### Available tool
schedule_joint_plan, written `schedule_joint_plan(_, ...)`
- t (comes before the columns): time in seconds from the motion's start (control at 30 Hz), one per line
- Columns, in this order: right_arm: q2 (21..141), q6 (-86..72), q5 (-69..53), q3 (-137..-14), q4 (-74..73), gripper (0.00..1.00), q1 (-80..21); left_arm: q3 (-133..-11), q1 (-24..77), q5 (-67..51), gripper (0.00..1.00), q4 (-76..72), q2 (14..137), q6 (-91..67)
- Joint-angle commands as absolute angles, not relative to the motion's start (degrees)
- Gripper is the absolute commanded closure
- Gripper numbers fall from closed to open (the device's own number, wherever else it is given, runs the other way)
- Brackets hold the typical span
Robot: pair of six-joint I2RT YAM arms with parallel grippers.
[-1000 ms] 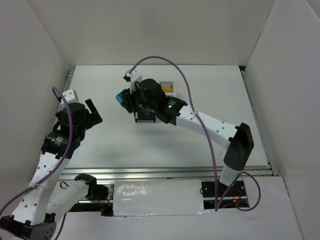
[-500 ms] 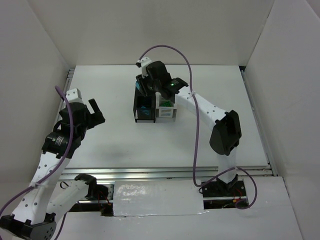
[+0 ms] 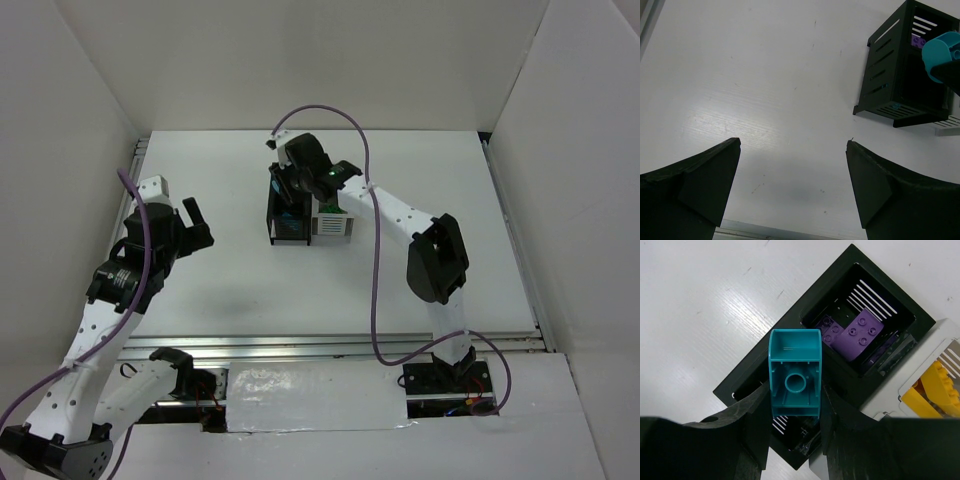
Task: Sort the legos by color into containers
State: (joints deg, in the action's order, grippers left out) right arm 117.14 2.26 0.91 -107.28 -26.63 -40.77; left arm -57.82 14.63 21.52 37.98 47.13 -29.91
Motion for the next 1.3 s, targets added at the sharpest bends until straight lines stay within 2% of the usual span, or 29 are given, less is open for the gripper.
schedule_joint_plan(0.0, 115.5, 1.7, 0.6, -106.7, -25.1, 0.78, -40.8, -57.7, 14.3, 20.8, 0.00, 35.4, 47.3, -28.5)
schedule_joint_plan(0.1, 114.3, 1.1, 0.3, -105.0, -24.5, 0.61, -40.8, -57.7, 14.3, 20.9, 0.01, 35.5, 47.2, -28.5)
schedule_joint_plan(0.13, 113.6, 0.9, 0.3, -104.5, -24.3, 0.53, -40.7, -57.7, 14.3, 20.9, 0.01, 35.4, 47.2, -28.4)
schedule_joint_plan(0.27, 112.0, 0.4, 0.3, -102.2, -23.0, 0.35, -40.8, -57.7, 14.3, 20.4, 0.01, 35.2, 47.5, -28.3)
schedule_joint_plan(0.37, 111.4, 0.3, 0.8, -102.0, -22.9, 0.28, -40.8, -57.7, 14.3, 20.4, 0.01, 35.2, 47.5, -28.3)
schedule_joint_plan(0.47, 110.5, 0.1, 1.4, -101.8, -23.0, 0.27, -40.8, -57.7, 14.4, 20.5, 0.00, 35.2, 47.5, -28.3)
schedule_joint_plan(0.6, 103.6, -2.8, 2.7, -99.0, -21.6, 0.26, -40.8, -58.0, 14.3, 21.0, 0.01, 35.4, 48.1, -28.6)
schedule_joint_plan(0.63, 101.8, -4.3, 3.7, -97.1, -21.5, 0.19, -40.8, -58.3, 14.3, 21.3, 0.00, 35.5, 48.5, -28.8)
schedule_joint_plan(0.7, 96.3, -6.1, 7.8, -94.9, -21.6, 0.12, -40.8, -58.7, 14.2, 21.9, 0.00, 35.9, 49.0, -29.5)
schedule_joint_plan(0.73, 94.1, -8.0, 9.5, -92.4, -22.6, 0.01, -40.8, -59.5, 14.0, 22.5, 0.01, 36.4, 49.8, -29.8)
schedule_joint_plan(1.0, 68.0, -18.1, 26.0, -77.7, -28.6, 0.00, -40.8, -63.1, 12.5, 20.2, 0.00, 37.6, 54.4, -32.1)
schedule_joint_plan(1.27, 50.3, -23.7, 35.9, -75.4, -41.5, 0.00, -40.8, -70.3, 11.8, 24.9, 0.00, 43.7, 56.7, -33.0)
